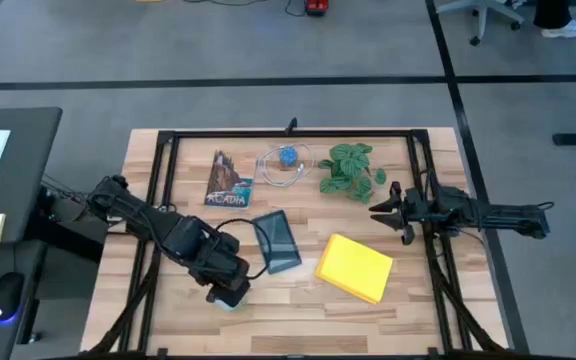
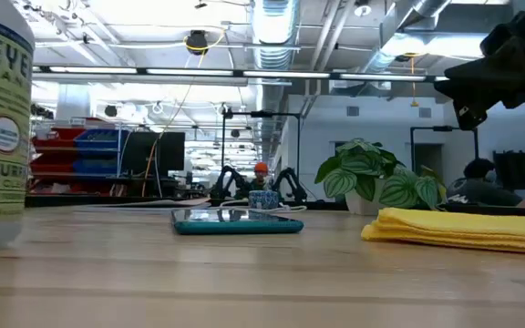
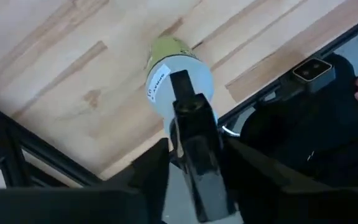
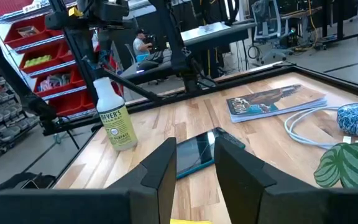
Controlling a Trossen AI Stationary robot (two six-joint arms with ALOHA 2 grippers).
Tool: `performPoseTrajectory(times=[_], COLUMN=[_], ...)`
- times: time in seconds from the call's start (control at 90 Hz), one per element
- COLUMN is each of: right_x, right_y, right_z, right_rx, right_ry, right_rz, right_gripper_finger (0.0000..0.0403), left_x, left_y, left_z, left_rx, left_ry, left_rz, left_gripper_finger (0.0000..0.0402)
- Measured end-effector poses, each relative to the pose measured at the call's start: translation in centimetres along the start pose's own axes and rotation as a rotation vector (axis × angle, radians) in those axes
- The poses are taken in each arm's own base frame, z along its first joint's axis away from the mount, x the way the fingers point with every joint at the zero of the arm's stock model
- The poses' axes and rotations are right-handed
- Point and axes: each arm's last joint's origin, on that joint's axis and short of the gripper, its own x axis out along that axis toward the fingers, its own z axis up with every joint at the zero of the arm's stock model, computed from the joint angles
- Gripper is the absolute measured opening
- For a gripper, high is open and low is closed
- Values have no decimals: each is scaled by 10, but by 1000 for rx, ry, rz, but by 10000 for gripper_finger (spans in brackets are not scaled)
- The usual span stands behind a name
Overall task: Apply microfiber cloth
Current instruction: Spray the front of the blue tablet
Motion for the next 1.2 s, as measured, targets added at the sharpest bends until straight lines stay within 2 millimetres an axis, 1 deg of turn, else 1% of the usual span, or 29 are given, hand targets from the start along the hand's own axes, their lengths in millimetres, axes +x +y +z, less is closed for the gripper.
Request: performPoseTrajectory(times=[0.122,0.233,0.311,0.556,0.678,0.922,1.089,1.2], right_x=[0,0,0,0,0,0,0,0], right_y=[0,0,0,0,0,0,0,0], right_z=[0,0,0,0,0,0,0,0], right_rx=[0,0,0,0,0,0,0,0], right_ry=[0,0,0,0,0,0,0,0], right_rz=[0,0,0,0,0,0,0,0], right_gripper_finger=[98,98,98,98,98,98,98,98], left_x=[0,0,0,0,0,-1,-18,-29], left_y=[0,0,0,-7,-8,-6,2,1], left_z=[0,0,0,1,1,1,-2,-3], left_rx=[32,37,30,37,37,24,24,33], left_ry=[0,-2,-7,-65,-69,-43,-30,-57], left_rz=[2,2,-1,-66,-75,-64,-25,-68], left_gripper_finger=[59,54,70,145,170,178,178,178])
